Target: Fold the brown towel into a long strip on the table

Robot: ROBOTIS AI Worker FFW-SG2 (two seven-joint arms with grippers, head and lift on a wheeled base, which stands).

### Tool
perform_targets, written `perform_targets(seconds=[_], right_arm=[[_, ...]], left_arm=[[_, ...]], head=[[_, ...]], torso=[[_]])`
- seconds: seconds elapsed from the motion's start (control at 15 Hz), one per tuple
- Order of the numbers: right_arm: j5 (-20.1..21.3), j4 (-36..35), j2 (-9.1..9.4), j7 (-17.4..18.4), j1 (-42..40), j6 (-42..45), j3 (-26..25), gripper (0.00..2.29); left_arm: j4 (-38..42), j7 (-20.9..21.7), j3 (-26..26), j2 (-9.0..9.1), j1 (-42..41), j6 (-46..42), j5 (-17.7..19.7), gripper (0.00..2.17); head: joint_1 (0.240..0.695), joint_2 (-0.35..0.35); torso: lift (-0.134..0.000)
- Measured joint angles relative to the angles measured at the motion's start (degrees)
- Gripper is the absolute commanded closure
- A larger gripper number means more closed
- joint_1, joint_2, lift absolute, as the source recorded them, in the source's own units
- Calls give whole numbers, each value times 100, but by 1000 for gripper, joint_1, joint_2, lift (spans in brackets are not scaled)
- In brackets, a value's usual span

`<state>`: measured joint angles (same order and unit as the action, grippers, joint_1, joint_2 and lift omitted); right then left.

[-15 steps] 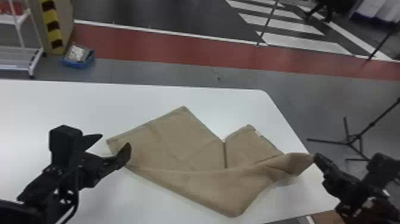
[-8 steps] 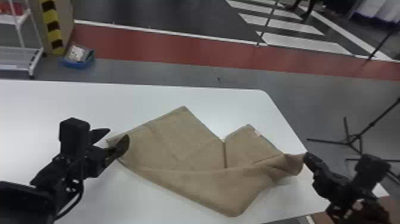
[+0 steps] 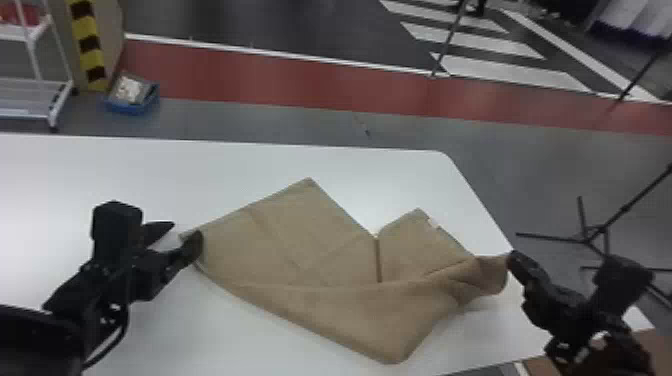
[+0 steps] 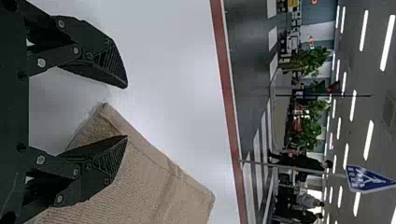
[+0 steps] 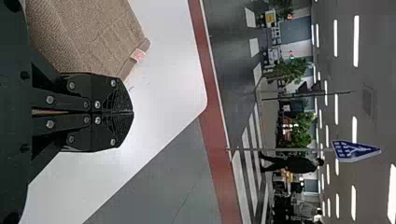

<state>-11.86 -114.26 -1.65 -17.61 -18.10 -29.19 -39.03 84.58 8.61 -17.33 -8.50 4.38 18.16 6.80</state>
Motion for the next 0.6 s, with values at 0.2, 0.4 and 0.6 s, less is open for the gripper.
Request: perform_targets(seconds=[0.2,0.4,0.6], right_arm=[[0,21,-7,-6,2,48,0,1332],[7,43,-11,-5,23,75,0,1332],[8,44,-11,-5,40,91,1,1332]], left_arm=[[-20,17,12,-22,1,70,1,603],[-20,93,19,-37,2,137,7,1241],[-16,97,25,-32,3,225,11,1740]], head=[[695,-350],[695,-350],[695,-350]], torso=[[-123],[-123],[-123]])
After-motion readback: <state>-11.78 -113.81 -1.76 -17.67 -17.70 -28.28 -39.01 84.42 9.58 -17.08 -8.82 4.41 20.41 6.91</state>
